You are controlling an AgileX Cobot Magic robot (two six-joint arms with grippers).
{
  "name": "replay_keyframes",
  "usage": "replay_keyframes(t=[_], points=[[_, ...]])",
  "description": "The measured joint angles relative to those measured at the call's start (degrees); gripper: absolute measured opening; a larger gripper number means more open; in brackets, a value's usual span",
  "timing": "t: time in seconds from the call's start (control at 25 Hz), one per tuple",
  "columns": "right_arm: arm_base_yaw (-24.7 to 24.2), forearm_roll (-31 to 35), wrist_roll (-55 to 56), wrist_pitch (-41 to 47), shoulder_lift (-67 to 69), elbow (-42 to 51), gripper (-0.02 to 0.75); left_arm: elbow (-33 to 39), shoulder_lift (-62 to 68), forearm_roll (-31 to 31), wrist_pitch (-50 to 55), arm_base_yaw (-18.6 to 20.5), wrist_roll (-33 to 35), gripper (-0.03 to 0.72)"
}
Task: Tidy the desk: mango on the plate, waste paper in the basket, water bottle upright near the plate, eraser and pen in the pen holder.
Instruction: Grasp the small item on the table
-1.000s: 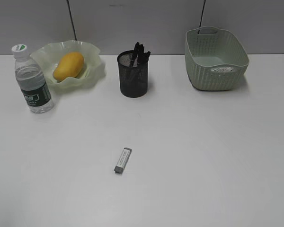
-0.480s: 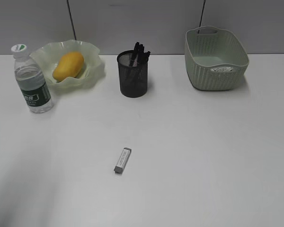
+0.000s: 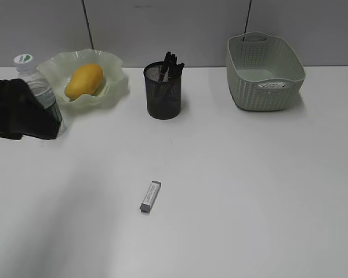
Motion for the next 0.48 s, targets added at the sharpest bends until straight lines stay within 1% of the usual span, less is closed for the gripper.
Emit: replay_keyframes(t=[0.08, 0.24, 0.48], points=[[0.0, 0.0, 0.0, 0.0, 0.0, 0.0, 0.424, -1.8, 3.1, 1.7, -0.4, -4.0, -2.6, 0.517], [0.0, 0.0, 0.0, 0.0, 0.0, 0.0, 0.424, -6.1, 10.3, 7.4, -0.1, -11.4, -8.6, 0.517], [0.0, 0.0, 0.0, -0.1, 0.0, 0.0, 0.424, -14.6, 22.4, 14.5, 2.8, -20.0, -16.1, 0.517]])
